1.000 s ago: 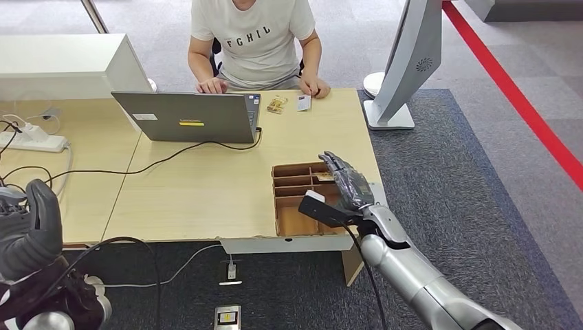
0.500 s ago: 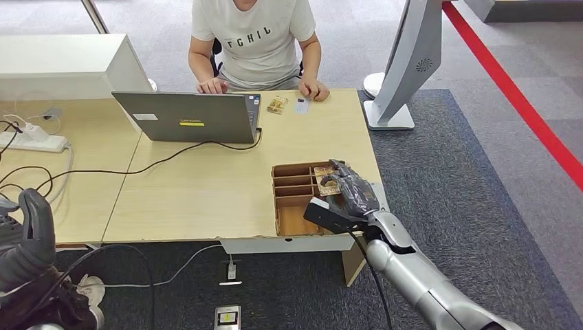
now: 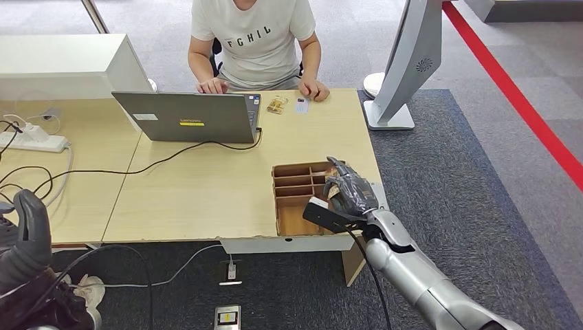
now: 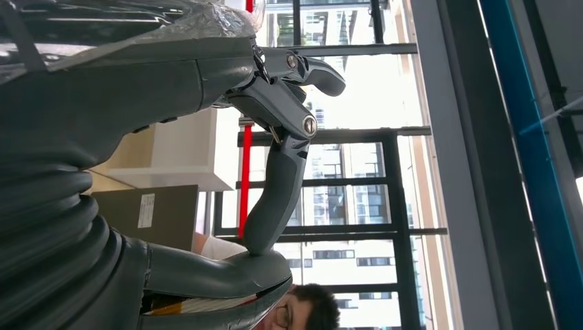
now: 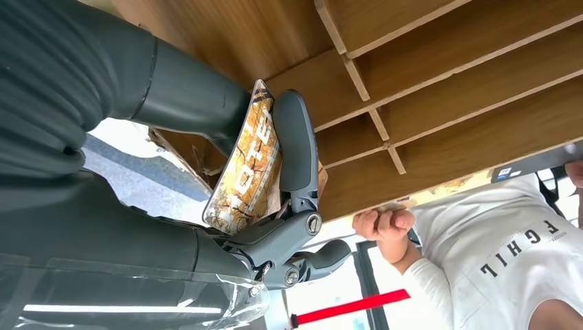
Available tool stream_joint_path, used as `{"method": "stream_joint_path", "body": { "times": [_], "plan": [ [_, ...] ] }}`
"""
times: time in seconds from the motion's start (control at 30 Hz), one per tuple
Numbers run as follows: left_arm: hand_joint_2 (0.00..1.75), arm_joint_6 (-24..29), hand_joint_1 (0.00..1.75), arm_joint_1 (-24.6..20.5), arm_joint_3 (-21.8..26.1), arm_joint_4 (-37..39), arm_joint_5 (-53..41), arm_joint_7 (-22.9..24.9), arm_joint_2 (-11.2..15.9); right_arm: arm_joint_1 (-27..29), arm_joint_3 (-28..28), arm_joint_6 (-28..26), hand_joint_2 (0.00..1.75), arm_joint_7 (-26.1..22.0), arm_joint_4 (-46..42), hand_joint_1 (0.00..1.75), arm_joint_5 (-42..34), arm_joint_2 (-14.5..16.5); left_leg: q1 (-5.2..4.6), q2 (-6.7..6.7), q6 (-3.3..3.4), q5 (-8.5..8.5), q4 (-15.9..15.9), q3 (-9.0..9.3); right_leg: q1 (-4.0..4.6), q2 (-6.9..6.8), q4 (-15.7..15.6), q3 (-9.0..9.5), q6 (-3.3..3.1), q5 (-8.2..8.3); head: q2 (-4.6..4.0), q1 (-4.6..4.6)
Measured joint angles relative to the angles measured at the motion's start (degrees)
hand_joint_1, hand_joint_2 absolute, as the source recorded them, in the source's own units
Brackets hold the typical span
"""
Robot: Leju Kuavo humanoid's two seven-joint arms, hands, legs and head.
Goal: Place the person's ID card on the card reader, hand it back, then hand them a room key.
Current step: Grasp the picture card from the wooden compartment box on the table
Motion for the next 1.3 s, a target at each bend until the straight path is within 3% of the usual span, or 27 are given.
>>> {"method": "stream_joint_path", "body": {
  "times": [0.53,1.03,1.3],
  "plan": [
    [1.75,0.0,0.0,-0.8,-0.3,0.1,1.1,-0.7,0.0,-0.5,0.0,-2.7,1.75,-0.8,-0.3,1.75,-0.1,-0.1,0.0,0.01,0.0,0.0,0.0,0.0,0.0,0.0,0.0,-0.01,0.0,0.0,0.0,-0.01],
    [1.75,0.0,0.0,-0.7,-0.2,0.2,1.0,-1.8,-0.1,-3.2,-2.4,-4.3,1.75,2.6,-11.8,1.75,0.9,-3.4,0.0,0.01,0.0,0.0,0.0,0.0,0.0,0.01,0.0,-0.01,0.0,0.01,0.0,-0.01],
    [1.75,0.0,0.0,-0.2,-0.2,0.1,1.1,-1.9,-0.4,-8.0,-2.3,-2.9,1.75,0.5,-12.2,1.75,1.4,-1.7,0.0,0.01,-0.02,0.02,0.0,-0.01,0.0,0.01,0.0,-0.01,0.0,0.02,0.0,0.0]
  ]
}}
